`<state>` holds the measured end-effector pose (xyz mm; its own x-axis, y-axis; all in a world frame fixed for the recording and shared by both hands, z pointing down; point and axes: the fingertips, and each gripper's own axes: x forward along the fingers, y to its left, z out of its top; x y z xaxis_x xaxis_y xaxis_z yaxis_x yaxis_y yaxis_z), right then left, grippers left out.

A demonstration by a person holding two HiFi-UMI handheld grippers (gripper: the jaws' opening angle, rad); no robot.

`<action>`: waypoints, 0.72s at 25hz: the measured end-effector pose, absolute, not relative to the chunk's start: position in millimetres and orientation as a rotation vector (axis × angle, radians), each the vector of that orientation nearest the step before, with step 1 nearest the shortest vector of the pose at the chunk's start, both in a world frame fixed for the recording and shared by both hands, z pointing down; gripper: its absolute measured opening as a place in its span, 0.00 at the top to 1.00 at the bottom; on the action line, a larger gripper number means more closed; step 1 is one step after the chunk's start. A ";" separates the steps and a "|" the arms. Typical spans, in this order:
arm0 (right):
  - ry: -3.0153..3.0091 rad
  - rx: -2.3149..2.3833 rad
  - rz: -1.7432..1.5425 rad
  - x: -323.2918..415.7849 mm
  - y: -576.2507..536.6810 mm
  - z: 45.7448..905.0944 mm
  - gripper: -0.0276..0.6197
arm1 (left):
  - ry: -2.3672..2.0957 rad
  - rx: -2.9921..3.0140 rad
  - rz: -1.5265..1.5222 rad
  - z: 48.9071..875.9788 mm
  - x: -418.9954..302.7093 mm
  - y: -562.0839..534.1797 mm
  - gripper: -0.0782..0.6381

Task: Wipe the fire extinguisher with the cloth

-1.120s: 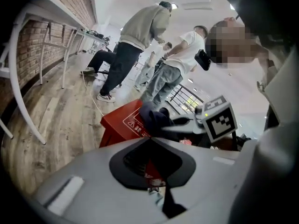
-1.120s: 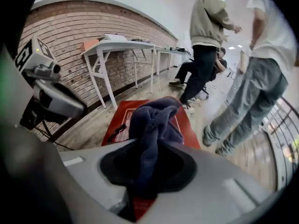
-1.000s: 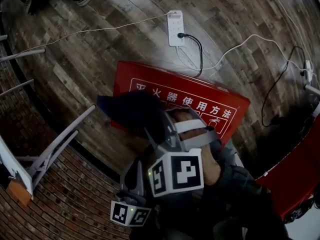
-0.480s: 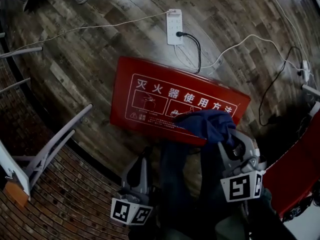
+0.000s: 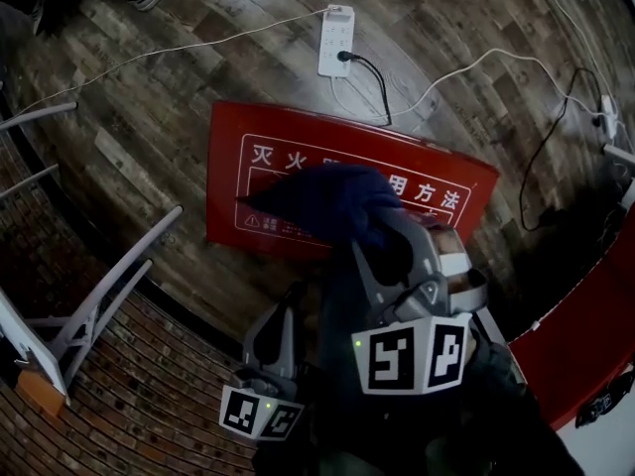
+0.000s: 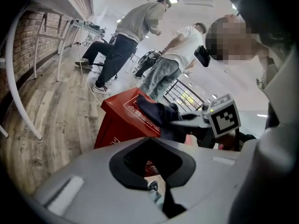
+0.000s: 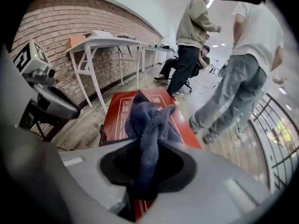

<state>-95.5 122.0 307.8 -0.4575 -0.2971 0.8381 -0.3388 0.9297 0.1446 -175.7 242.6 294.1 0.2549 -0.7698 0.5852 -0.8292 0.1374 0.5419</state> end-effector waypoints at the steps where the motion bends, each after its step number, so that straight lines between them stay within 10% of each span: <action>1: -2.104 0.411 0.032 -111.8 121.4 308.1 0.82 | -1.504 1.631 0.088 294.9 -173.1 241.9 0.88; 13: -1.877 0.693 0.131 51.6 98.0 309.5 0.82 | -1.480 1.652 0.100 295.8 -164.3 238.0 0.88; 18: -1.788 0.648 -0.008 15.0 92.6 308.2 0.82 | -1.472 1.645 0.096 299.8 -157.8 239.8 0.88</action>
